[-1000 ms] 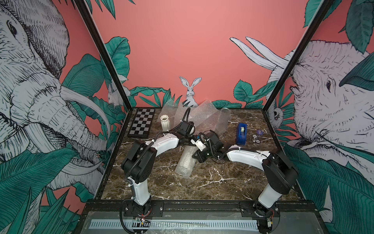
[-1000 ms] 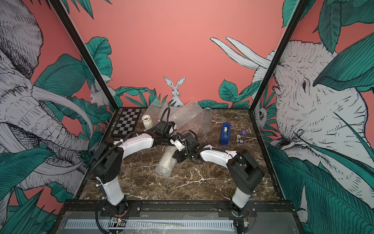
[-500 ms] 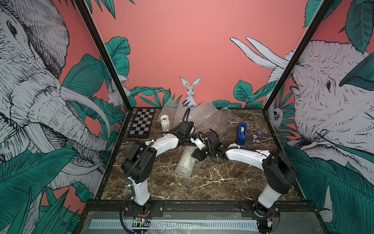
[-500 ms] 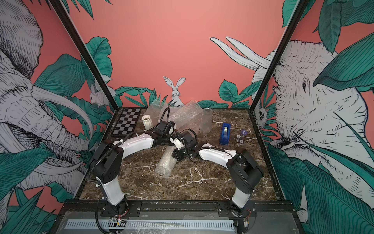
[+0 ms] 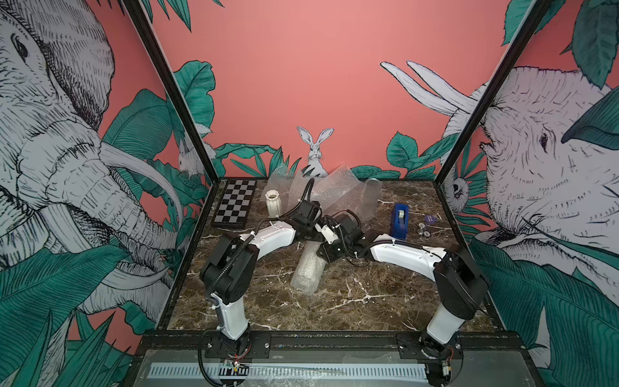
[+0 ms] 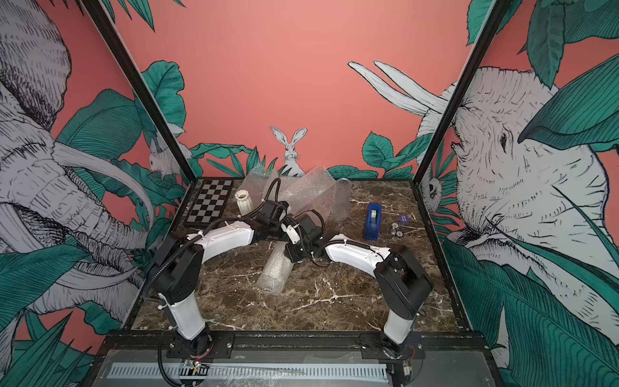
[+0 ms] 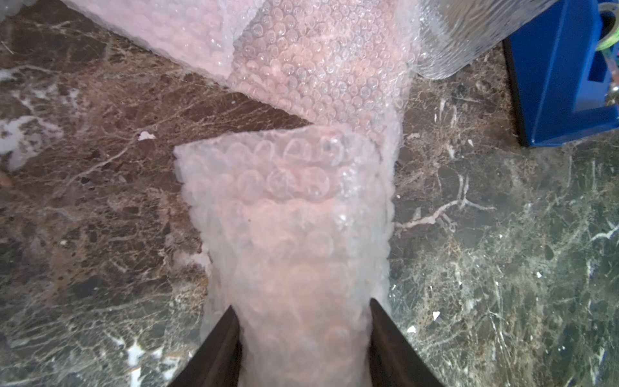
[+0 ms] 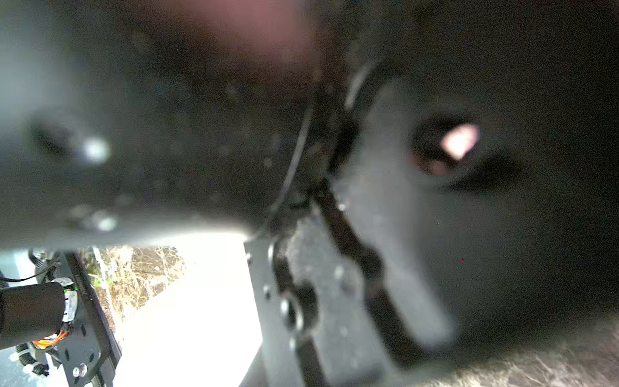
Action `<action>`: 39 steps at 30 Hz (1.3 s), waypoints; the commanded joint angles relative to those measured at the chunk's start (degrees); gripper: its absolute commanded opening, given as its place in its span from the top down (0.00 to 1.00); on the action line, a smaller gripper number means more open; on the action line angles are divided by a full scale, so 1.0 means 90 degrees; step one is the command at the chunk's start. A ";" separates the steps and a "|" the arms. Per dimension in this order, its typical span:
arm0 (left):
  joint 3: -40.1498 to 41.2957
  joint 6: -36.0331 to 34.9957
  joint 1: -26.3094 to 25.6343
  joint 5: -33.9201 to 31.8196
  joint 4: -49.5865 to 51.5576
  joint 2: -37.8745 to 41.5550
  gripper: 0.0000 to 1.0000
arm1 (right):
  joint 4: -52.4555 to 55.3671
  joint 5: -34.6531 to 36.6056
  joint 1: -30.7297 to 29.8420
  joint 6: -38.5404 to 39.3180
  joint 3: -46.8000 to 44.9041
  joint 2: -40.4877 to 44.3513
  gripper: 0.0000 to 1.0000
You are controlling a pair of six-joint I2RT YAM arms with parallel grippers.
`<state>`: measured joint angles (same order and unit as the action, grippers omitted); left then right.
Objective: Wrap vases in bubble wrap
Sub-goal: Stick the tape on the bubble wrap.
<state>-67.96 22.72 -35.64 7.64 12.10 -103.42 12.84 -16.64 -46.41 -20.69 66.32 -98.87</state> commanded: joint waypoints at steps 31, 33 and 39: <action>0.0216 0.0073 -0.0078 -0.0243 0.0801 -0.0003 0.48 | 0.0074 0.1251 -0.0368 -0.1023 -0.0579 0.0245 0.47; 0.0208 0.0080 -0.0077 -0.0253 0.0799 -0.0023 0.49 | -0.0128 0.1191 -0.0370 -0.1041 -0.0721 0.0348 0.49; 0.0240 0.0073 -0.0081 -0.0292 0.0814 0.0011 0.49 | -0.0298 0.1198 -0.0369 -0.1071 -0.0972 0.0659 0.48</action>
<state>-67.88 22.98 -36.07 6.02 12.05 -103.35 8.82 -6.39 -49.91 -28.91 58.83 -94.67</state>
